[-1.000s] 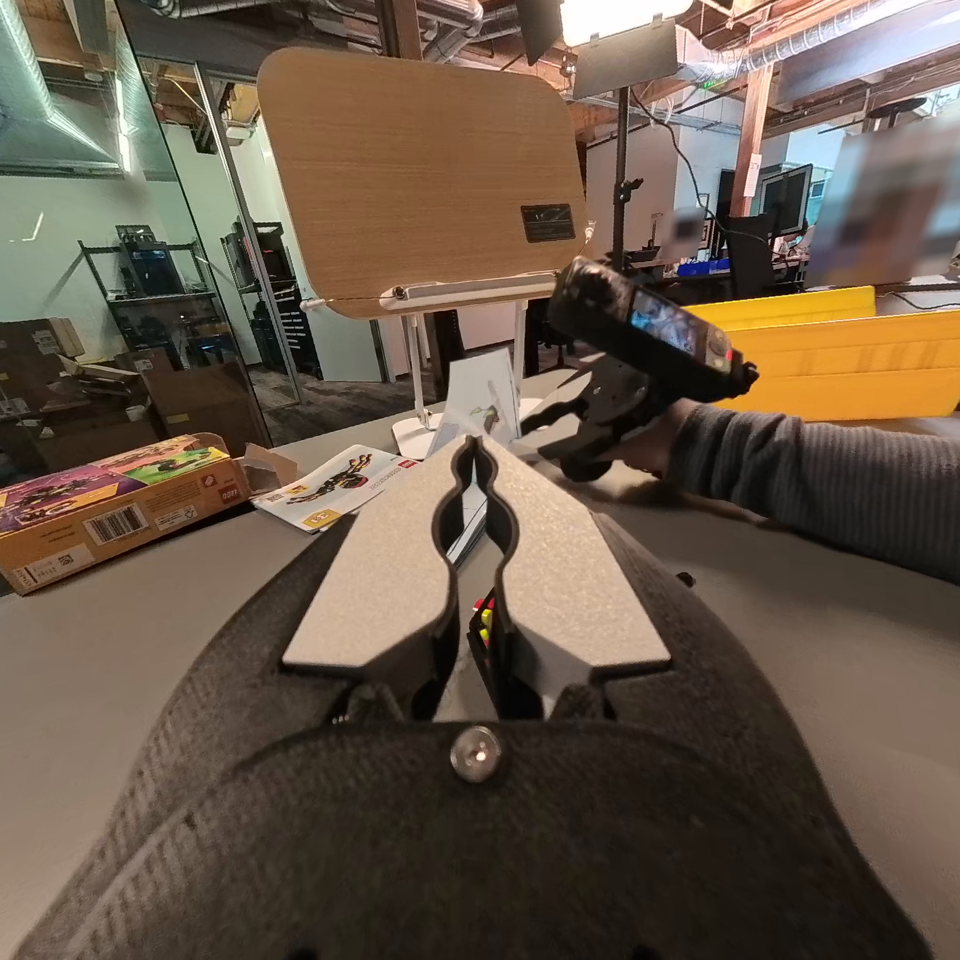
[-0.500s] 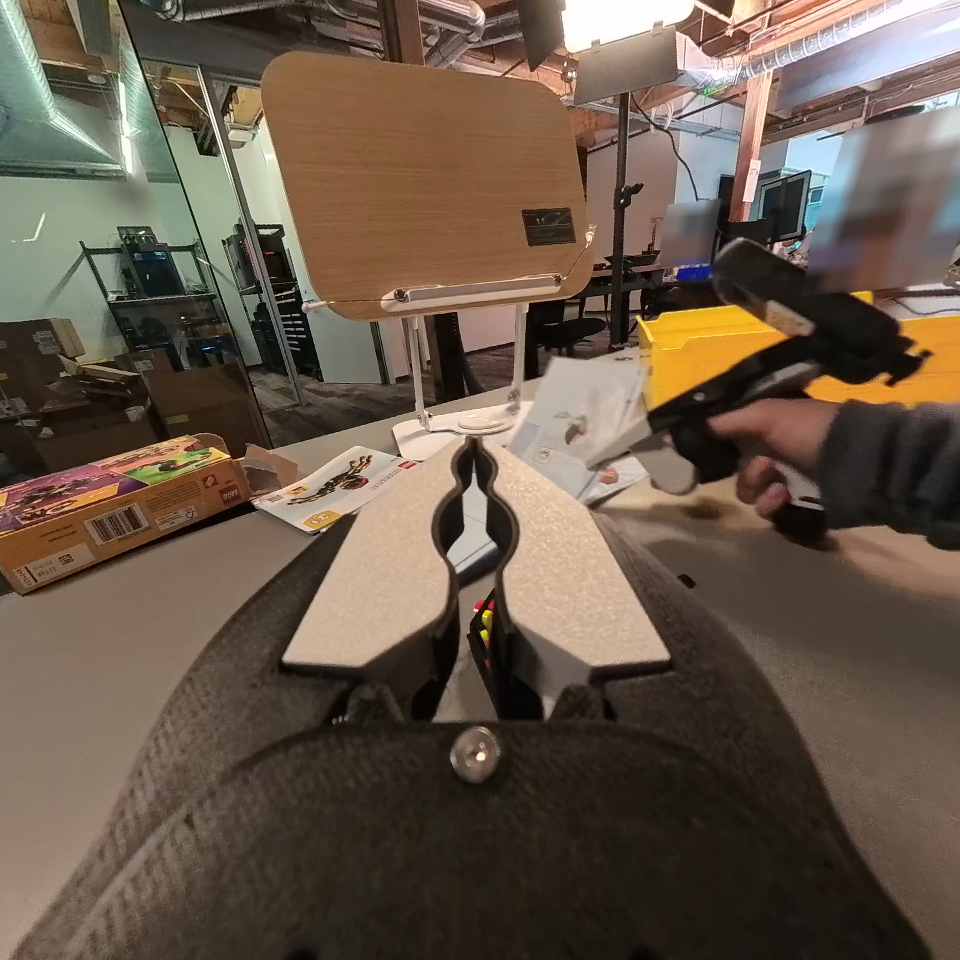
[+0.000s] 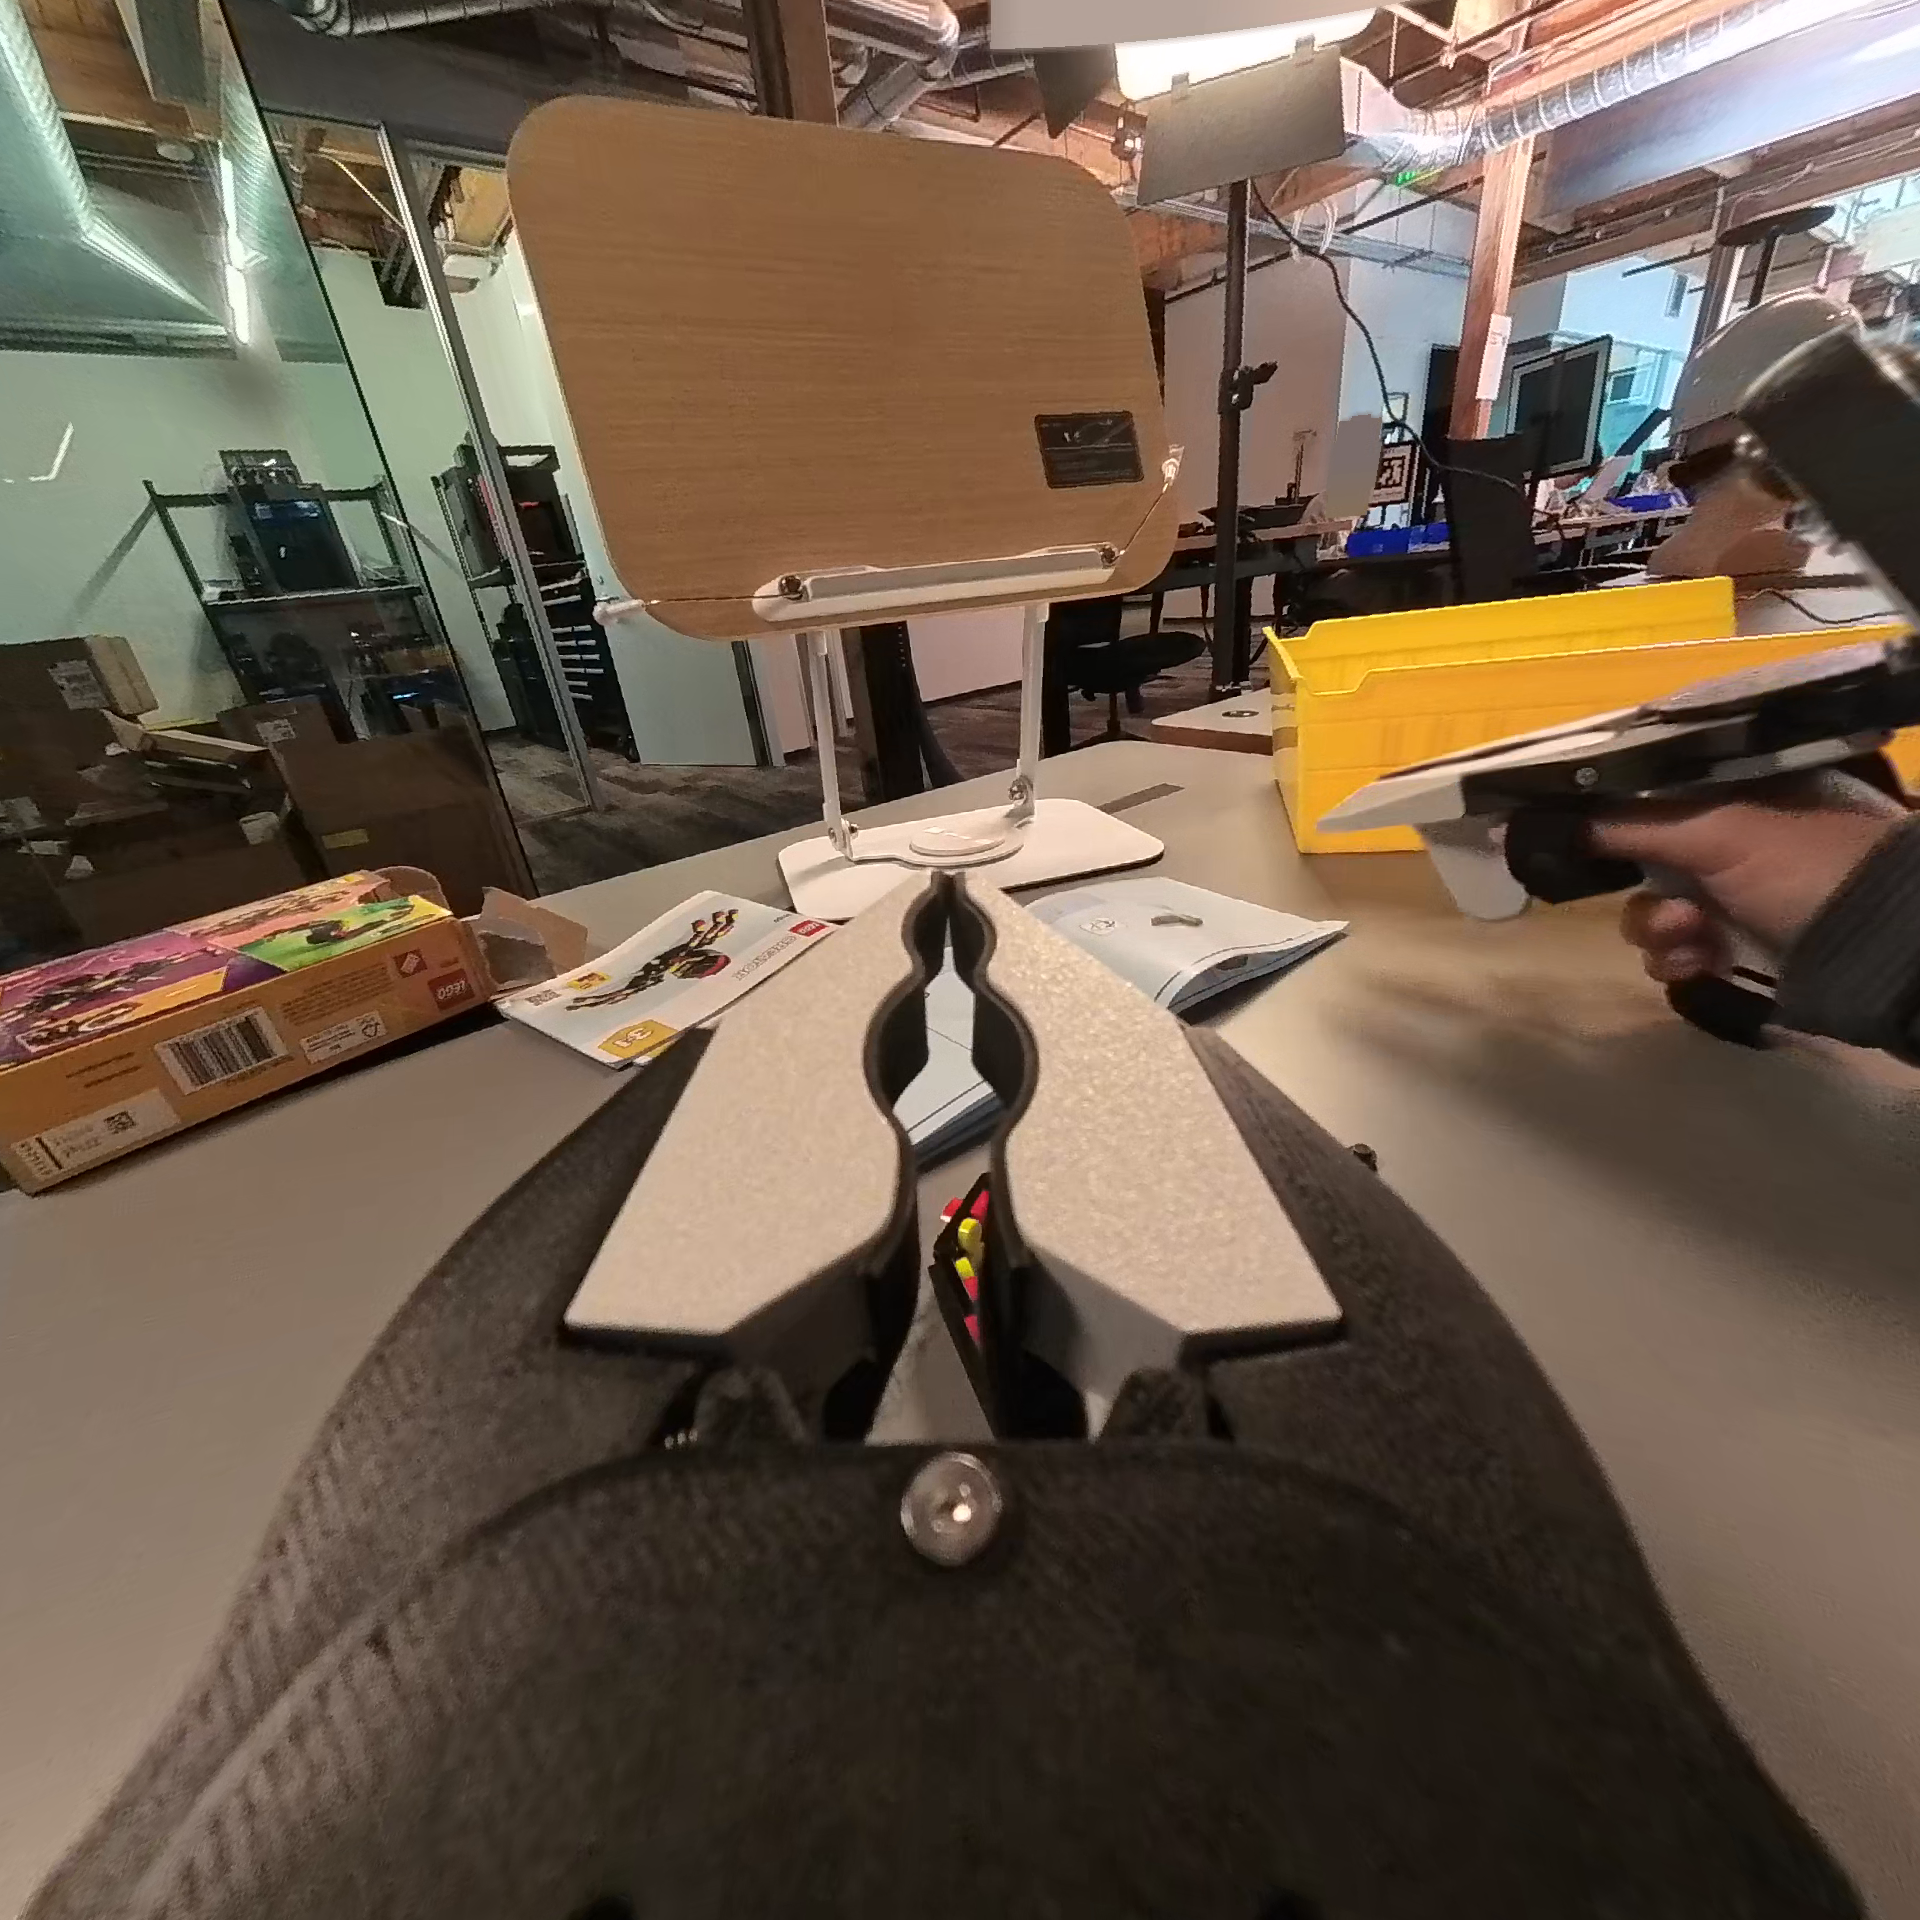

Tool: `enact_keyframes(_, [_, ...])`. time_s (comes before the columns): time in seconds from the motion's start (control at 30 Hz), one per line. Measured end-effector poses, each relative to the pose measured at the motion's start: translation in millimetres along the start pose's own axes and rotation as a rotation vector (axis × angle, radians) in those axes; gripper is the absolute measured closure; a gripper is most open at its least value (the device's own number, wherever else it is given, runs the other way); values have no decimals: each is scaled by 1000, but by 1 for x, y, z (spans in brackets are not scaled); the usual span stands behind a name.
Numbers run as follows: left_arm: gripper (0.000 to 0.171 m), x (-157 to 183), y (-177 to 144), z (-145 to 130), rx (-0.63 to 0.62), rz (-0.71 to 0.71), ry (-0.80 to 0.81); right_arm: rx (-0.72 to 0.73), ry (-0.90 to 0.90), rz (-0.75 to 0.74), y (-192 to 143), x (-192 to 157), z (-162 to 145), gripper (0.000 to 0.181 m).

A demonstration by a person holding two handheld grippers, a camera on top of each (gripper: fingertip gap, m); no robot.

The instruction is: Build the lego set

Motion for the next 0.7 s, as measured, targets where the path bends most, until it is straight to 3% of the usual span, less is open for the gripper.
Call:
enact_keyframes(0.13, [171, 0, 0, 0, 1, -6, 0, 250, -236, -45, -12, -13, 13, 164])
enact_keyframes(0.23, [171, 1, 0, 0, 1, -9, -1, 480, -532, -29, -23, -37, 12, 176])
enact_keyframes(0.4, [171, 0, 0, 0, 4, -11, -3, 412, -780, 0, -13, -60, -6, 176])
enact_keyframes(0.63, [171, 1, 0, 1, 6, -15, -3, 413, -772, 53, -15, -63, -8, 176])
enact_keyframes(0.7, [171, 0, 0, 0, 7, -12, -8, 401, -784, 171, -17, -74, -13, 174])
Point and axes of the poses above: each gripper's, where its closed fingertips meet, y out along the fingers, z out of its top, x = y × z across the jaws, the point moved 6 cm from there along -y, back along the fingers, and after that the axes turned 10 degrees about y, right-handed, at the moved point
